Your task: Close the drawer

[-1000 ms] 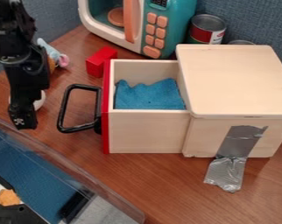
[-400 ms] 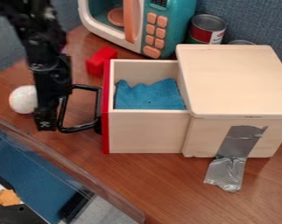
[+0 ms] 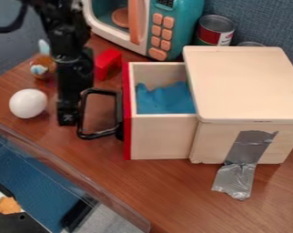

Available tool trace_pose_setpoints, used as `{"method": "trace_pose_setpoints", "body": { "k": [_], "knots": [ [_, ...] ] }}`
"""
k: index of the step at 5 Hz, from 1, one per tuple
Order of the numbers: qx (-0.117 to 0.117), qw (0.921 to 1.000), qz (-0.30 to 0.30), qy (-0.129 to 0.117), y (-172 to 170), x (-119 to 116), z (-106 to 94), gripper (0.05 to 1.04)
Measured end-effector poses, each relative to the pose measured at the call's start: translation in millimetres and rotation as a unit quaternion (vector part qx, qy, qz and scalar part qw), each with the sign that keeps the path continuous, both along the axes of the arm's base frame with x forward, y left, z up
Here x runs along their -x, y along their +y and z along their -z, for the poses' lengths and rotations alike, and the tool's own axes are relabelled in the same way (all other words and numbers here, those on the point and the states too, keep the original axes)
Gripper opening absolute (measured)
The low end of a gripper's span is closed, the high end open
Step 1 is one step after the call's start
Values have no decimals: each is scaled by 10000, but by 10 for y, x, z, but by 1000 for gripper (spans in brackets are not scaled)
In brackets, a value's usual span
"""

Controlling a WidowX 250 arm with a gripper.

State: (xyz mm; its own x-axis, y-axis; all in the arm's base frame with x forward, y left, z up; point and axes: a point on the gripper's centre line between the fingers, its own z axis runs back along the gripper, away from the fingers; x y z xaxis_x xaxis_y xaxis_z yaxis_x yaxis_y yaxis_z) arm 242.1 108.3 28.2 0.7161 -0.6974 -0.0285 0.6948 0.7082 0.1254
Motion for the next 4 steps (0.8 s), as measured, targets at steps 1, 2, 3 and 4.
{"method": "trace_pose_setpoints", "body": {
  "k": [1,2,3,4],
  "knots": [
    [-16,10000,-36,35,-72,-101,63,1000],
    [-63,10000,-36,57,-133,-144,131,1000],
    [-100,9999,-48,81,-214,-205,208,1000],
    [-65,10000,0,34,-328,-303,174,999]
  ]
}}
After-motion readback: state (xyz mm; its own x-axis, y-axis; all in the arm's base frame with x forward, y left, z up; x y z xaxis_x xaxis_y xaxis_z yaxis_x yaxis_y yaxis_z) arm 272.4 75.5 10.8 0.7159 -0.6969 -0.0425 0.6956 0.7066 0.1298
